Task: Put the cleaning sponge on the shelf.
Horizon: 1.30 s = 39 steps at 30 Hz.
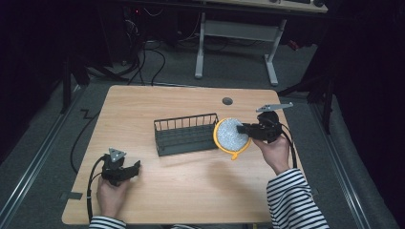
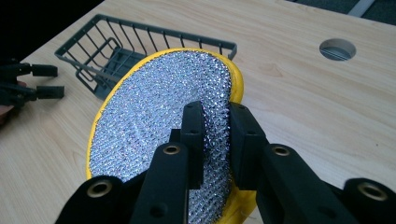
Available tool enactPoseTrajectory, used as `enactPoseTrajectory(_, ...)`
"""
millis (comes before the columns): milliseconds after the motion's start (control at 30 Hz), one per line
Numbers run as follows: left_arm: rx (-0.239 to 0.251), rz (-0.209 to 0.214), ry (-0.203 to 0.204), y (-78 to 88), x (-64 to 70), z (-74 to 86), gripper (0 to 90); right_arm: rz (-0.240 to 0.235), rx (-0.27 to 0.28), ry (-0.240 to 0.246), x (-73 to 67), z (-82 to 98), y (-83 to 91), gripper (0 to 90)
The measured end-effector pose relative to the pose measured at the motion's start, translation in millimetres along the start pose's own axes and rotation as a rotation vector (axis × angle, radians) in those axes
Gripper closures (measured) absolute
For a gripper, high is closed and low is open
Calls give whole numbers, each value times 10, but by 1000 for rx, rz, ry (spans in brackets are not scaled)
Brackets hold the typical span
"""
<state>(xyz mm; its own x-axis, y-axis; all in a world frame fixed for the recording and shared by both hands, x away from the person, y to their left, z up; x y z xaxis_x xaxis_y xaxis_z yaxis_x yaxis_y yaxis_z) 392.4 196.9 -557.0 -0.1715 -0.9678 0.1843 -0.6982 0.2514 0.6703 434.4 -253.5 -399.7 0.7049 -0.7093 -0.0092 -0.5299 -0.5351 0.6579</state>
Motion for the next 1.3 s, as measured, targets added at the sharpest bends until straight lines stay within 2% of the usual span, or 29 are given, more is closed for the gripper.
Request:
enactPoseTrajectory(300,-1,4,2,2,-3,0,270,-5,14,20,-21,-222,-94,782)
enactPoseTrajectory(367,-2,4,1,2,-2,0,268,-6,24,16,-15,-340,-152,781)
enactPoseTrajectory(433,-1,5,2,2,-2,0,268,-5,23,12,-15,-367,-171,781)
enactPoseTrajectory(567,0,5,3,2,-3,0,269,11,27,13,6,-544,-327,780)
enactPoseTrajectory(733,-2,5,2,3,-3,0,268,35,22,19,19,-678,-476,780)
enactPoseTrajectory(867,-2,6,0,2,-1,0,267,32,29,5,23,-737,-573,779)
enactPoseTrajectory(967,-2,7,0,2,-1,0,267,37,19,5,6,-779,-720,778)
enactPoseTrajectory(1033,-2,7,0,2,-1,0,267,38,15,4,3,-785,-745,778)
enactPoseTrajectory(1267,-2,5,-2,1,1,1,267,41,-3,-15,-27,-837,-1032,774)
enactPoseTrajectory(1300,-2,5,-2,1,1,1,267,41,-3,-15,-27,-837,-1032,774)
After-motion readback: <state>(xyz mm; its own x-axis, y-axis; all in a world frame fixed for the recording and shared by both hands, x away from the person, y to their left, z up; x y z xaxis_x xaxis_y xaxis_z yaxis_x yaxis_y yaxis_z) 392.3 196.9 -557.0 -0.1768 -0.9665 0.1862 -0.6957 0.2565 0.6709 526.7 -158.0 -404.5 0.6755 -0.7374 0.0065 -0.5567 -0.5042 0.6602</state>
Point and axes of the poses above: each handheld gripper's, and its own axes: y roughly backward along the jaws, z roughly out of its underside, x roughly to its right, the point moved 3 cm from there along -y, roughly forward along the jaws, and after that the axes turned 13 degrees about y, right-handed, at the moved point
